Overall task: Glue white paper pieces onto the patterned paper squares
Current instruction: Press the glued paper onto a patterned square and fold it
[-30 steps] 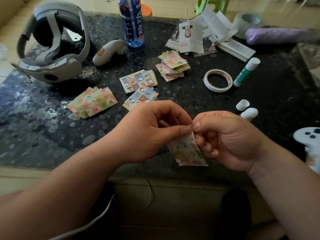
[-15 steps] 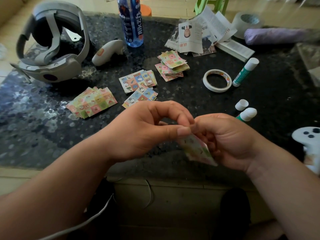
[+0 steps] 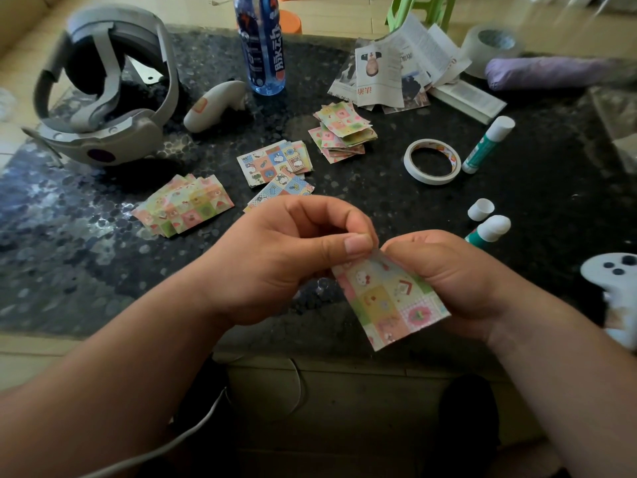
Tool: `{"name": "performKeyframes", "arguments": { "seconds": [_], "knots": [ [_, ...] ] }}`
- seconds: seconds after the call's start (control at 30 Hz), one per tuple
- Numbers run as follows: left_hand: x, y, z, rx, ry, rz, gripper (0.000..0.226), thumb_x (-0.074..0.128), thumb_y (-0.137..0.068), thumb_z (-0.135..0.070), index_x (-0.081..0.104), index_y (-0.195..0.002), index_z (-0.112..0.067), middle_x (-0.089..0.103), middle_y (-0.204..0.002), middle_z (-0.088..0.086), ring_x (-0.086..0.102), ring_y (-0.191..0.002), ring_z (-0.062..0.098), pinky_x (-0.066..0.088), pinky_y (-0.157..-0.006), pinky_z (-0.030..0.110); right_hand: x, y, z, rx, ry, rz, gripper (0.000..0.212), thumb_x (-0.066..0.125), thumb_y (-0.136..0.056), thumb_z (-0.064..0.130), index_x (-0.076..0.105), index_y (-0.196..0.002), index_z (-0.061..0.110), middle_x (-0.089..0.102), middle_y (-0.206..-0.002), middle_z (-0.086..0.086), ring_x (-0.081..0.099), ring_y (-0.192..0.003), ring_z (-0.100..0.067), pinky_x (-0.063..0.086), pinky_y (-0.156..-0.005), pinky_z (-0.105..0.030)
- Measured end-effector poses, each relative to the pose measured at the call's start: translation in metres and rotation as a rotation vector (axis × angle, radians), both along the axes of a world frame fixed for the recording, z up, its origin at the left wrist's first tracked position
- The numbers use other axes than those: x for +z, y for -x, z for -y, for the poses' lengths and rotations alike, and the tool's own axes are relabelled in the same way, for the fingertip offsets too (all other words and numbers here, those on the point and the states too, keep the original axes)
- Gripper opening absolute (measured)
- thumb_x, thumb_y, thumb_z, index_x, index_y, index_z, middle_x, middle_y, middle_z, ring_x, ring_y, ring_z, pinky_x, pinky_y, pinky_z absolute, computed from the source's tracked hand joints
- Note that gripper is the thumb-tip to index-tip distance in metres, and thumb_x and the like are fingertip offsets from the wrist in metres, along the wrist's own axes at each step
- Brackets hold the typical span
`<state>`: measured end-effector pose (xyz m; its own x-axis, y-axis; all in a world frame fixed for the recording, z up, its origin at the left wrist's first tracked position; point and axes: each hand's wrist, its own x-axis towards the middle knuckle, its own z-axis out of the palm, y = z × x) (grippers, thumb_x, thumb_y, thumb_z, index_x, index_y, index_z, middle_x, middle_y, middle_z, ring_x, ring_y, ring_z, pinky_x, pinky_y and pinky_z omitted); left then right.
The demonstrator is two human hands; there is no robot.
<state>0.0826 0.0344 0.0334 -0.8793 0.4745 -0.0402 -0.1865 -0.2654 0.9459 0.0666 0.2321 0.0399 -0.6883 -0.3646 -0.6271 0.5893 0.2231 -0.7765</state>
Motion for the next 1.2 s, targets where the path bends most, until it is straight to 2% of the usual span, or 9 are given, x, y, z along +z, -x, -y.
{"name": "performKeyframes", "arguments": {
  "seconds": [0.1,0.33,0.53,0.67,0.73,0.83,0.97,1.13,1.2],
  "knots": [
    [0.000,0.001,0.001,0.013,-0.005,0.009,0.014,0.072,-0.083,-0.003,0.075,-0.082,-0.017,0.068,-0.091,0.006,0.062,-0.081,0.022,0.053,-0.067,0.032,0.000,0.001,-0.002,-0.007,-0.059,-0.016,0.025,0.055,-0.098,0.006,0.063,-0.099,-0.017,0.063,-0.089,-0.027,0.062,-0.078,-0.035,0.052,-0.064,-0.036],
    [0.000,0.000,0.000,0.017,-0.038,-0.019,0.012,0.072,-0.083,-0.005,0.075,-0.081,-0.017,0.068,-0.091,0.004,0.060,-0.085,0.024,0.053,-0.070,0.033,0.000,0.000,-0.002,-0.015,-0.154,-0.095,0.028,0.056,-0.096,0.004,0.059,-0.105,-0.023,0.064,-0.103,-0.042,0.059,-0.085,-0.041,0.043,-0.077,-0.047],
    [-0.004,0.001,0.004,-0.050,-0.029,-0.022,0.010,0.065,-0.085,-0.006,0.072,-0.086,-0.011,0.066,-0.096,0.009,0.053,-0.087,0.030,0.050,-0.077,0.036,-0.007,0.004,-0.005,-0.008,-0.194,-0.125,0.021,0.061,-0.091,0.006,0.067,-0.093,-0.014,0.073,-0.073,-0.015,0.068,-0.067,-0.025,0.053,-0.064,-0.038],
    [-0.005,0.001,0.005,-0.028,0.006,-0.031,0.010,0.070,-0.084,-0.004,0.073,-0.085,-0.013,0.068,-0.107,0.007,0.063,-0.091,0.020,0.054,-0.081,0.034,-0.012,0.006,-0.008,-0.035,-0.197,-0.136,0.015,0.065,-0.089,0.008,0.071,-0.082,-0.004,0.074,-0.073,-0.015,0.068,-0.068,-0.027,0.053,-0.066,-0.041],
    [-0.005,0.000,0.003,0.060,0.005,-0.014,0.014,0.073,-0.082,0.000,0.072,-0.086,-0.014,0.070,-0.115,0.006,0.066,-0.103,0.018,0.055,-0.082,0.032,-0.013,0.005,-0.007,-0.062,-0.195,-0.160,0.015,0.065,-0.089,0.008,0.070,-0.079,-0.002,0.071,-0.067,-0.014,0.064,-0.059,-0.022,0.050,-0.055,-0.032],
    [-0.009,0.000,-0.006,0.251,-0.038,0.146,0.044,0.070,-0.075,0.000,0.065,-0.117,-0.014,0.065,-0.133,0.006,0.065,-0.119,0.019,0.058,-0.083,0.035,-0.015,0.005,-0.005,-0.137,-0.194,-0.216,0.020,0.063,-0.092,0.008,0.067,-0.072,0.007,0.069,-0.062,-0.008,0.057,-0.048,-0.014,0.037,-0.042,-0.023],
    [-0.020,-0.006,-0.016,0.278,-0.187,0.447,0.079,0.072,-0.074,0.008,0.046,-0.144,-0.015,0.067,-0.128,0.019,0.071,-0.107,0.034,0.062,-0.076,0.046,-0.017,0.009,-0.005,-0.325,-0.158,-0.274,0.017,0.059,-0.093,0.007,0.065,-0.077,0.007,0.072,-0.065,-0.008,0.057,-0.047,-0.015,0.034,-0.040,-0.023],
    [-0.029,-0.012,-0.024,0.214,0.050,0.475,0.017,0.070,-0.079,-0.007,0.073,-0.095,-0.001,0.076,-0.095,0.020,0.075,-0.080,0.025,0.063,-0.066,0.032,-0.019,0.011,-0.010,-0.341,-0.266,-0.426,0.017,0.062,-0.093,0.009,0.069,-0.078,0.011,0.073,-0.066,-0.004,0.059,-0.048,-0.015,0.036,-0.038,-0.017],
    [-0.030,-0.011,-0.025,0.240,0.072,0.473,0.008,0.071,-0.079,-0.011,0.074,-0.081,-0.003,0.076,-0.092,0.020,0.075,-0.078,0.025,0.063,-0.063,0.031,-0.021,0.011,-0.010,-0.331,-0.266,-0.447,0.014,0.064,-0.093,0.010,0.070,-0.081,0.011,0.073,-0.067,-0.003,0.060,-0.049,-0.014,0.037,-0.038,-0.017]
  ]
}}
